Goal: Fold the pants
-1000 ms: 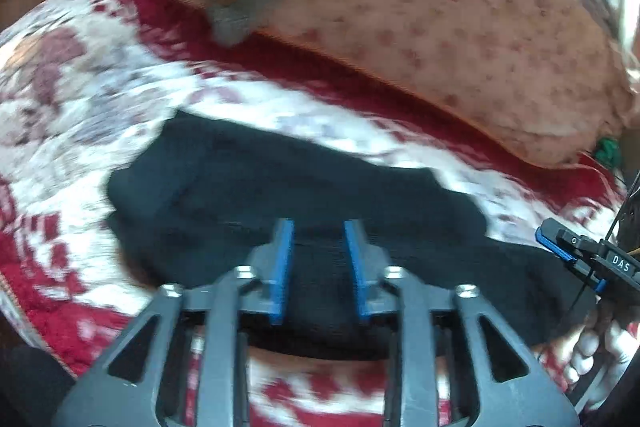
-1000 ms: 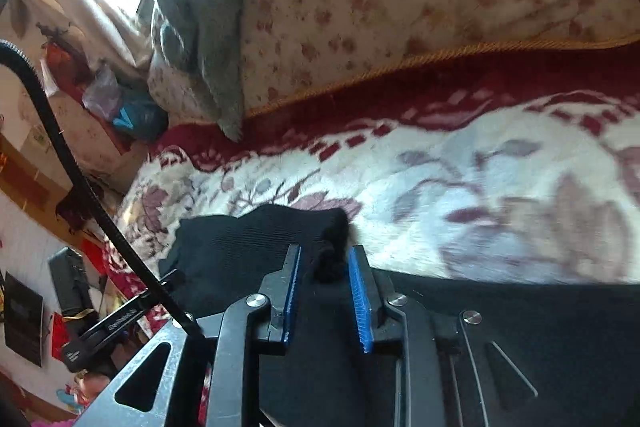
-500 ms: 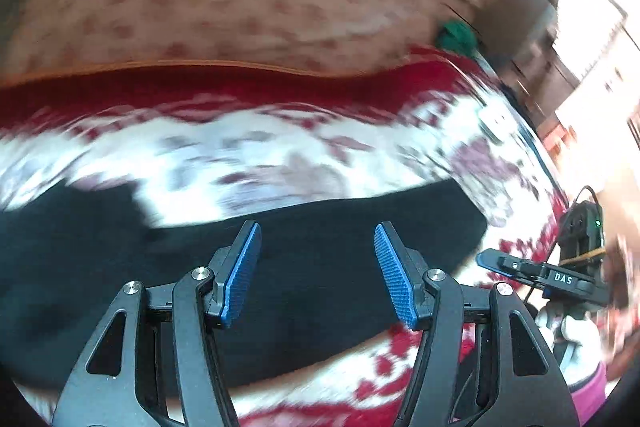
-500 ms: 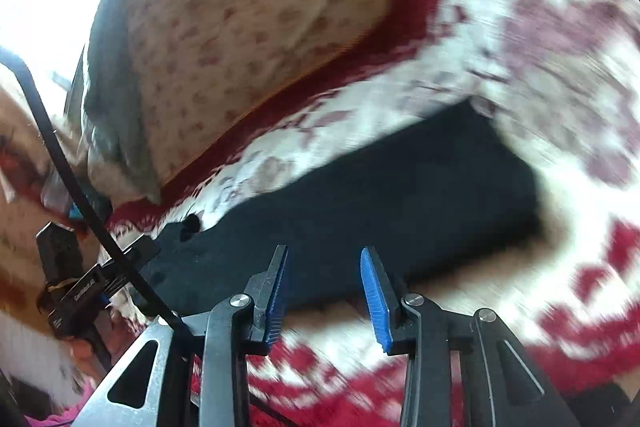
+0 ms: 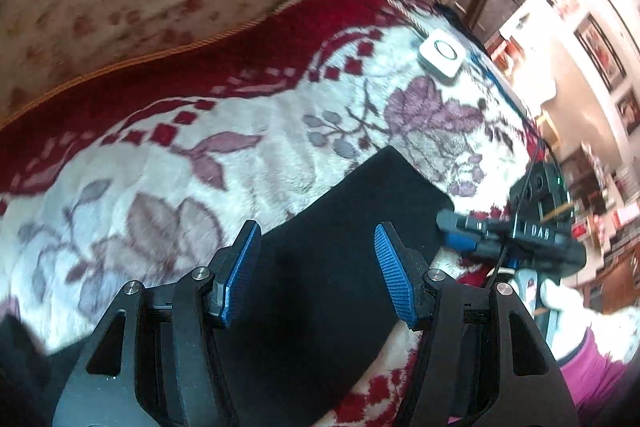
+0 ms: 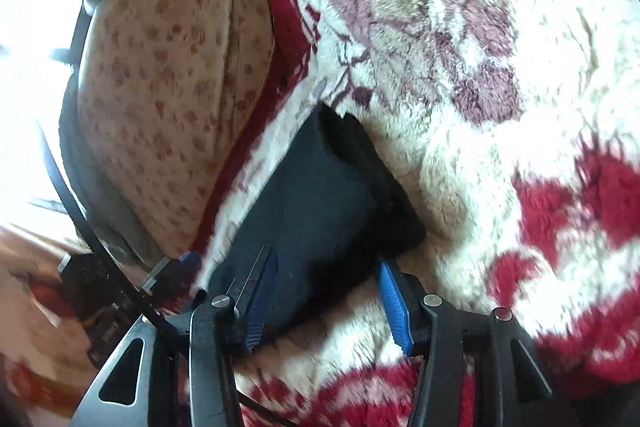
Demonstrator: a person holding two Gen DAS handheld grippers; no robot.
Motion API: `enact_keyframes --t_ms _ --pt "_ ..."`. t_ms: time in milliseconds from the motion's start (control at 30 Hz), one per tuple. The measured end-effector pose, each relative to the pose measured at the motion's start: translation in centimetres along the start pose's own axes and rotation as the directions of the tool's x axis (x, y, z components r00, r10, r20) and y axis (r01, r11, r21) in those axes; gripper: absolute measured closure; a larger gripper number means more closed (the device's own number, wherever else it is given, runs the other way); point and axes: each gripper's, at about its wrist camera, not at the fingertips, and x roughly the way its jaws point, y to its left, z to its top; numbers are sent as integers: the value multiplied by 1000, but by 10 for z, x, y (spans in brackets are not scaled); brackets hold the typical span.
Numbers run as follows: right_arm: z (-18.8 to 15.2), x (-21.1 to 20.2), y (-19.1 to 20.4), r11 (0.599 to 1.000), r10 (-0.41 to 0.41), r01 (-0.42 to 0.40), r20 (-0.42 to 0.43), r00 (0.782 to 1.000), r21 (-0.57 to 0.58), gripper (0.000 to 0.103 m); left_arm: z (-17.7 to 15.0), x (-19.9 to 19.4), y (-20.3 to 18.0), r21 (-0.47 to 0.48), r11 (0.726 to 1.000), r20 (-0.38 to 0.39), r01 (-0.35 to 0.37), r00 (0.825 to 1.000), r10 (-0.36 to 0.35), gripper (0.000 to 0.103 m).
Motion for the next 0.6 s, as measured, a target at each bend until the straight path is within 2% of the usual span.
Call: enact_keyframes --t_ms 100,233,333,433,467,600 --pt "8 0 -5 999 27 -28 19 999 26 56 10 9 3 -3 1000 -21 7 1000 -7 44" --pt "4 -3 3 1000 2 -2 -8 1000 -5 56 20 16 8 -8 999 -33 37 999 -38 44" --pt "-1 -12 8 997 -58 57 -31 998 -51 56 25 25 7 9 999 -52 40 998 -39 44" --pt "-6 -14 13 974 -199 190 -64 978 -125 55 31 36 1 26 998 -80 53 995 -51 44" --pt "-8 -16 13 971 -205 194 -67 976 -139 55 33 39 -1 32 997 -91 64 994 -60 44" --pt "-5 -12 1 985 -144 137 -60 988 -105 54 41 56 -10 59 995 -126 78 990 -70 44"
